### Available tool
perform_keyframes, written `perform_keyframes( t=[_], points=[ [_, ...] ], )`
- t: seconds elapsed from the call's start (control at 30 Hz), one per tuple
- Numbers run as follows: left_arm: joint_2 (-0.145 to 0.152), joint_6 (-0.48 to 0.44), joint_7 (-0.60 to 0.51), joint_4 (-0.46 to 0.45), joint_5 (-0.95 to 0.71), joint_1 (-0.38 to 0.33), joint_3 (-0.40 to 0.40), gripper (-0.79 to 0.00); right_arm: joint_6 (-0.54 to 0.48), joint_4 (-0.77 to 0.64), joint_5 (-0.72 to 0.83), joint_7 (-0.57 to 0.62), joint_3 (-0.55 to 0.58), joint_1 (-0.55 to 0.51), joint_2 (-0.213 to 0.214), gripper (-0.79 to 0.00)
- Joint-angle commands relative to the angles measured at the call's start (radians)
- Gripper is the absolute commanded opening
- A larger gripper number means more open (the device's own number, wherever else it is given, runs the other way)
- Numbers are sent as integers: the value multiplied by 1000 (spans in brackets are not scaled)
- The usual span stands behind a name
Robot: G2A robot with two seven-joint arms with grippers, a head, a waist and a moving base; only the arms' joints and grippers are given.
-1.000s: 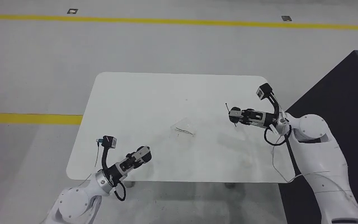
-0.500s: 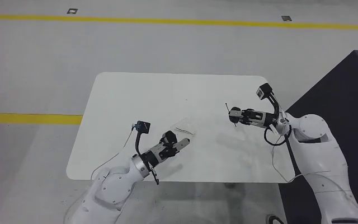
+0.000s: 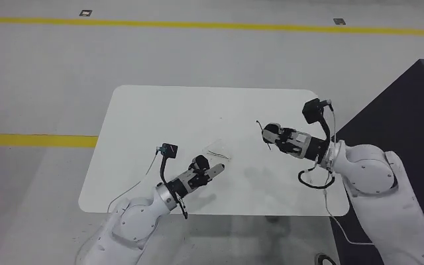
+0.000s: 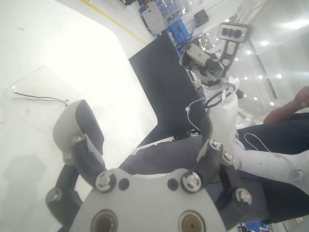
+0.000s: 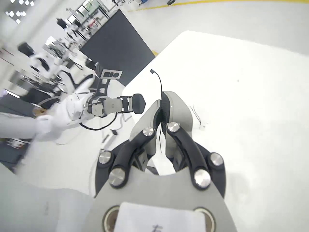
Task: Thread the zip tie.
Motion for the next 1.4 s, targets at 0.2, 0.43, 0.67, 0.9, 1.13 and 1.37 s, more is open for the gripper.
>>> perform_keyframes(
  t=[0.2, 0.43, 0.67, 0.9, 1.13, 1.37],
  points=[
    [0, 0, 0, 0, 0, 0, 0, 0, -34, -308, -313, -168, 32, -117, 0, -785],
    [0, 0, 0, 0, 0, 0, 0, 0, -34, -308, -313, -168, 32, -117, 0, -785],
    [0, 0, 0, 0, 0, 0, 0, 0, -187, -379, -680, -343, 11, -100, 2, -785],
    [0, 0, 0, 0, 0, 0, 0, 0, -263, -379, -1114, -820, -154, -22, -11, -785],
    [0, 0, 0, 0, 0, 0, 0, 0, -202, -379, -1421, -1132, -171, -81, -5, -785],
    [0, 0, 0, 0, 0, 0, 0, 0, -175, -377, -1426, -1135, -174, -101, -6, -785]
  ],
)
